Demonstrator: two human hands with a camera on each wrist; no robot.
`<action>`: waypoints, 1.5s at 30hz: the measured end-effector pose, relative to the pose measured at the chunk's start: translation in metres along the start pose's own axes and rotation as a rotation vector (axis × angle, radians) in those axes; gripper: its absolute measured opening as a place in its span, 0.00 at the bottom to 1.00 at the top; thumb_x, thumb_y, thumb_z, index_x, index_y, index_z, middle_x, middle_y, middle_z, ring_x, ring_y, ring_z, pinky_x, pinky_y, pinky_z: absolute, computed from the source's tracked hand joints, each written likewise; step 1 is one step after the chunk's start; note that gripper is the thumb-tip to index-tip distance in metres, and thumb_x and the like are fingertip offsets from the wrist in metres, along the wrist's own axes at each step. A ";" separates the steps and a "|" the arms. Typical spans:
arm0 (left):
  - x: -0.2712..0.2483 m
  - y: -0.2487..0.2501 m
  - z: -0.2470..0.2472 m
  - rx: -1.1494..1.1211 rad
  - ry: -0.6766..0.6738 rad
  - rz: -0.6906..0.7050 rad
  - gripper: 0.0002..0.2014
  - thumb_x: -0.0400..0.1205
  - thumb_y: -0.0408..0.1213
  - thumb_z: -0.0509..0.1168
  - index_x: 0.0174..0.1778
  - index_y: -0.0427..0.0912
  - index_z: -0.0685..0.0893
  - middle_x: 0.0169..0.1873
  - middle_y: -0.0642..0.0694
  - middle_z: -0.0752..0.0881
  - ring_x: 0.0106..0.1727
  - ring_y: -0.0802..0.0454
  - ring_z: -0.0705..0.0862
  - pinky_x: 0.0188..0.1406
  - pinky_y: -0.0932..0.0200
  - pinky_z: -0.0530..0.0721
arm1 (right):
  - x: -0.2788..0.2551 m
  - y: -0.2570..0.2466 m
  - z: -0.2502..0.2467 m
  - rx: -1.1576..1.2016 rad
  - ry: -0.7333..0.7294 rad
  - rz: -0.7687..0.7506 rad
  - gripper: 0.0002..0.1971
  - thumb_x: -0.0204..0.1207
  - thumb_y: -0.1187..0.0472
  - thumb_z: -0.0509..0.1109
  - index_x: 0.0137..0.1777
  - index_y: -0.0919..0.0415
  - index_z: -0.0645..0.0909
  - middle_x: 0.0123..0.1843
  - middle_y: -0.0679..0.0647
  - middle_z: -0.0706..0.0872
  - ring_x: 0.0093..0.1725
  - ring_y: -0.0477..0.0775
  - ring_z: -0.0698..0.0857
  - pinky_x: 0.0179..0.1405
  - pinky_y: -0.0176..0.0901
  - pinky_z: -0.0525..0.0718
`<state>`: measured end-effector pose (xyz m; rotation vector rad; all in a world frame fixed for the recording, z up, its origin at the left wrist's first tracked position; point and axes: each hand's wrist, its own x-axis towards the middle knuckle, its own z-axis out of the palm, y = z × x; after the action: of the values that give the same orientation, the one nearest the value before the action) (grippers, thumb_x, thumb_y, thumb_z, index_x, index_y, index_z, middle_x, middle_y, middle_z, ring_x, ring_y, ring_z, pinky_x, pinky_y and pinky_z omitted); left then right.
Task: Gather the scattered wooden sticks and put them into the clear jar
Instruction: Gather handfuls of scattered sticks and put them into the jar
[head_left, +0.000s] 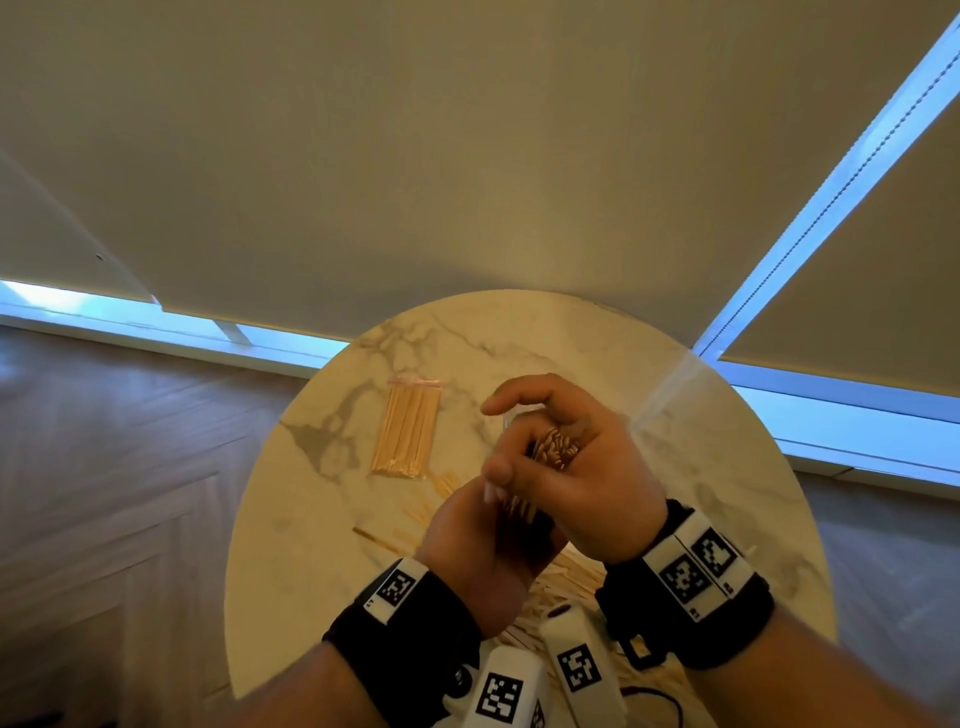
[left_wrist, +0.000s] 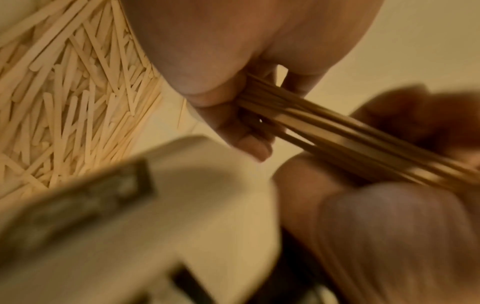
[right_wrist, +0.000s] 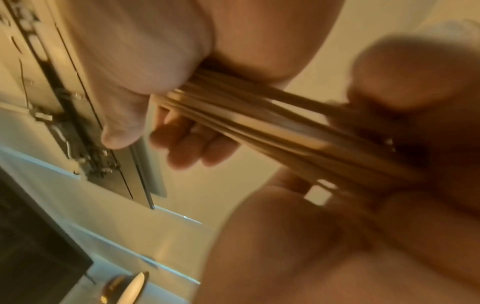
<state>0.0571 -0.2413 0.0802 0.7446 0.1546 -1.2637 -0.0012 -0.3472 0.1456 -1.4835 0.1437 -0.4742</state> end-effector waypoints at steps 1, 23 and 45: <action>0.000 0.001 0.002 -0.003 0.009 0.019 0.23 0.85 0.44 0.66 0.73 0.34 0.82 0.76 0.30 0.81 0.79 0.30 0.78 0.83 0.31 0.66 | -0.001 0.001 -0.002 -0.054 -0.020 0.008 0.19 0.73 0.56 0.83 0.61 0.56 0.83 0.35 0.60 0.90 0.35 0.66 0.90 0.43 0.67 0.90; 0.067 0.049 -0.015 1.598 0.176 0.383 0.50 0.69 0.56 0.81 0.86 0.54 0.65 0.81 0.57 0.71 0.80 0.56 0.70 0.78 0.51 0.76 | 0.038 0.051 -0.068 -0.920 0.518 0.070 0.15 0.78 0.42 0.76 0.34 0.49 0.83 0.37 0.45 0.85 0.37 0.45 0.85 0.39 0.40 0.82; 0.073 0.041 -0.035 1.603 0.114 0.310 0.56 0.70 0.55 0.84 0.89 0.48 0.61 0.78 0.57 0.77 0.76 0.55 0.77 0.69 0.53 0.80 | -0.029 0.085 -0.117 -0.913 0.515 0.314 0.12 0.84 0.52 0.69 0.65 0.49 0.87 0.67 0.49 0.85 0.62 0.49 0.85 0.64 0.45 0.82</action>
<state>0.1283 -0.2748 0.0346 2.0839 -0.9706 -0.8449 -0.0526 -0.4419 0.0453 -2.1346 1.1019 -0.5541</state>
